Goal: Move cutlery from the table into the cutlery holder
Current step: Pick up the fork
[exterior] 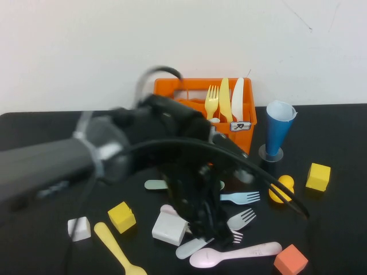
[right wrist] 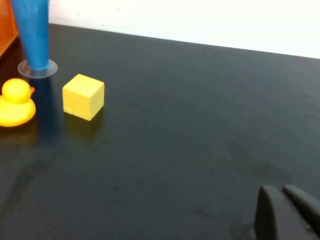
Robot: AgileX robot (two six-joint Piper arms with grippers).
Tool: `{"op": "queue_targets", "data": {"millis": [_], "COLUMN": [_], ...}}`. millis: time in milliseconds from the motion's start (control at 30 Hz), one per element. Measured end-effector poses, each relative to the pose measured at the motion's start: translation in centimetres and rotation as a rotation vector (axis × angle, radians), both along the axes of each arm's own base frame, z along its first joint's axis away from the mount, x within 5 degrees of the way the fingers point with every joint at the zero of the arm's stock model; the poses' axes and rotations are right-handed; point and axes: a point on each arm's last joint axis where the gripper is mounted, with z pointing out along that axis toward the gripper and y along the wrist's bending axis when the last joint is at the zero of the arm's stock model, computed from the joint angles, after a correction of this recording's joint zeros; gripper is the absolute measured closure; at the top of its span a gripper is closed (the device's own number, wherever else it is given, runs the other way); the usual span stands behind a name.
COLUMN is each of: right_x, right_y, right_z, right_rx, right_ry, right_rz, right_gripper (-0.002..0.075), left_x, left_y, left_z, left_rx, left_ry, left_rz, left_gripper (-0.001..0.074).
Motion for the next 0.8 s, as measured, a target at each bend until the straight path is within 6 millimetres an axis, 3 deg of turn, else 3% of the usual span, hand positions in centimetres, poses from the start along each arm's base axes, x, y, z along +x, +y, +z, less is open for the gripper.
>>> {"op": "queue_targets", "data": {"millis": [67, 300, 433, 500, 800], "right_x": [0.0, 0.0, 0.0, 0.0, 0.0], "right_y": [0.0, 0.0, 0.0, 0.0, 0.0], "right_z": [0.0, 0.0, 0.0, 0.0, 0.0], "right_rx": [0.0, 0.0, 0.0, 0.0, 0.0], "right_ry": [0.0, 0.0, 0.0, 0.0, 0.0], "right_rz": [0.0, 0.0, 0.0, 0.0, 0.0], "right_gripper": [0.073, 0.073, 0.073, 0.073, 0.073], "left_x": [0.6, 1.6, 1.8, 2.5, 2.9], "left_y": [-2.0, -3.4, -3.6, -3.9, -4.2], "left_z": [-2.8, -6.8, -7.4, -8.6, -9.4], "left_rx": [0.03, 0.074, 0.079, 0.084, 0.079], "left_ry": [0.027, 0.027, 0.012, -0.03, -0.052], "left_rz": [-0.033, -0.057, -0.063, -0.077, -0.081], "left_gripper": [0.0398, 0.0368, 0.0367, 0.0367, 0.0367]}}
